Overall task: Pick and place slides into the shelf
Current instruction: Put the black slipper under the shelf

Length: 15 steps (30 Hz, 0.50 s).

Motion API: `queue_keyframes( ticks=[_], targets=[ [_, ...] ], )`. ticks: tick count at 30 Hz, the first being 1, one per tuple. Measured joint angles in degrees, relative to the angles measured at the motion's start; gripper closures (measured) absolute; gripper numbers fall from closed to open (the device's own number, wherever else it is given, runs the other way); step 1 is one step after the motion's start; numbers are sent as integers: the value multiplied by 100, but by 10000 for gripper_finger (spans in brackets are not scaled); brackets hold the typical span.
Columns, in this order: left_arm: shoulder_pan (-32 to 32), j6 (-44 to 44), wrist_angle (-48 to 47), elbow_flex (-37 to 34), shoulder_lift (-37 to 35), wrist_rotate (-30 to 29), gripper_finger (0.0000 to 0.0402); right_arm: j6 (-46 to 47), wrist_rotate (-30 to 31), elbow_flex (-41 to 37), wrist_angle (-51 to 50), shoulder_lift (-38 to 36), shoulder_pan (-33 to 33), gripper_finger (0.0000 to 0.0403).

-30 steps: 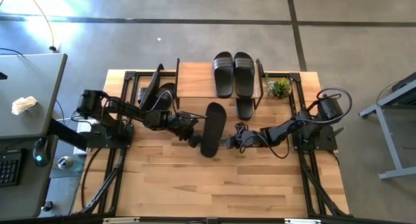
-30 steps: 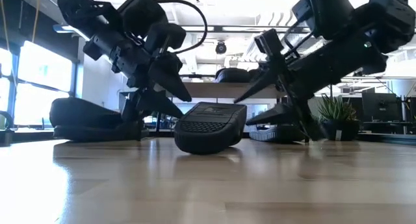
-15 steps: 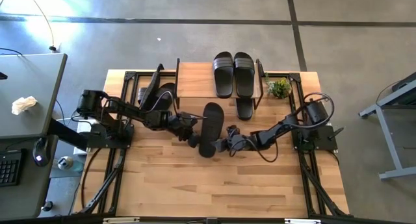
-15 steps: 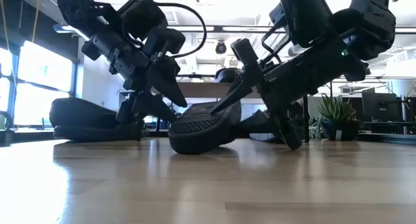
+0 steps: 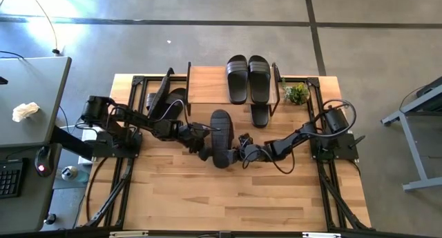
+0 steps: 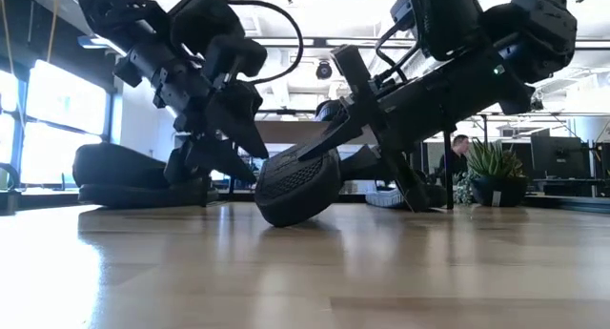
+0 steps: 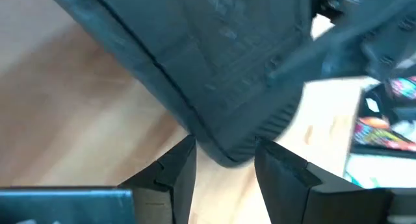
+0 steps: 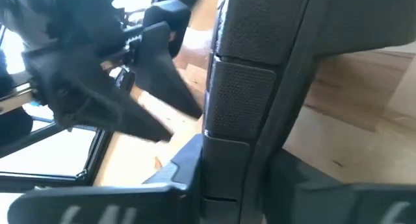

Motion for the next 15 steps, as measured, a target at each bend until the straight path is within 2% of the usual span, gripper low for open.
queue_keyframes(
  ticks=[3,6,10,15],
  targets=[
    [-5,-48,48,6,-16,369,263,-6,203,0,6,-4,140,343],
    [-98,-129,73,4,-59,604,263,-21,373,-3,8,-43,304,347],
    [-432,-133,107,6,-306,588,263,-33,548,-15,-302,-300,582,350],
    [-870,-122,69,1,-911,325,263,94,1200,-15,-1433,-1064,937,353]
  ],
)
